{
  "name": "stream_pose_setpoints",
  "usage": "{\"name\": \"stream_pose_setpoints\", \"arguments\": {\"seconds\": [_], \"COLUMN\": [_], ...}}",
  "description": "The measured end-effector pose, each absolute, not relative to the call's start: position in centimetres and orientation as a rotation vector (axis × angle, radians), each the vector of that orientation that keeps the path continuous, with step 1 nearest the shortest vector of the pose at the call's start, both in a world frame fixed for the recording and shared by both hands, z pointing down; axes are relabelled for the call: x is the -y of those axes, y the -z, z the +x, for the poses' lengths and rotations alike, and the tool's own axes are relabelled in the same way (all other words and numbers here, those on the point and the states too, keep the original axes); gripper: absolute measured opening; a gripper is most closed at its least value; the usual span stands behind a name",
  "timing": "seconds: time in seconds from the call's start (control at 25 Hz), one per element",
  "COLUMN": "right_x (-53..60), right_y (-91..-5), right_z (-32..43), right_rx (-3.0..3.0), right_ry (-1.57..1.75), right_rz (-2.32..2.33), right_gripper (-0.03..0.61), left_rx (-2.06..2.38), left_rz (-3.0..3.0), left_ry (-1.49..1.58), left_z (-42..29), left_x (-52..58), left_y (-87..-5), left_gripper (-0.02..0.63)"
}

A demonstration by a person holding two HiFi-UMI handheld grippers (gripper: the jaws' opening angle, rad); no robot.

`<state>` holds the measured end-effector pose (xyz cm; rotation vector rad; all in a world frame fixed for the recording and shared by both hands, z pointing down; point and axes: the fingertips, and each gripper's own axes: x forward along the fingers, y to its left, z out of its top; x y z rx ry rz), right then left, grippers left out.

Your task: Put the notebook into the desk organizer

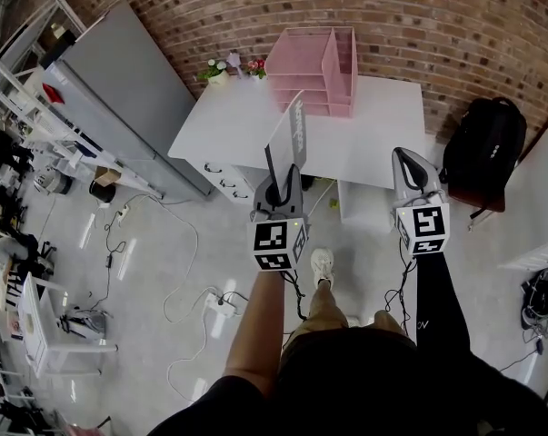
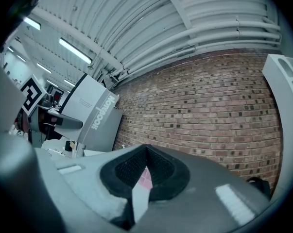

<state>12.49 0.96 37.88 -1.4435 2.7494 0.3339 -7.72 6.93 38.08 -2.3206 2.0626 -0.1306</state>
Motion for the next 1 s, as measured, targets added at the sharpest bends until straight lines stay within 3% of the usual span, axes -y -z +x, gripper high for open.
{"name": "stream_pose_setpoints", "arguments": {"seconds": [1.0], "right_x": [26.1], "right_y": [-35.5], "right_z": [-0.7], "right_rx": [-2.663], "right_ry": [-0.410], "right_rz": [-1.530], "right_gripper": [-0.001], "left_rx": [-1.864], "left_rz": [-2.456], "left_ry": [0.125], "left_z": [-18.9], "left_x": [22.4], "left_y": [-37.0], "left_gripper": [0.014]}}
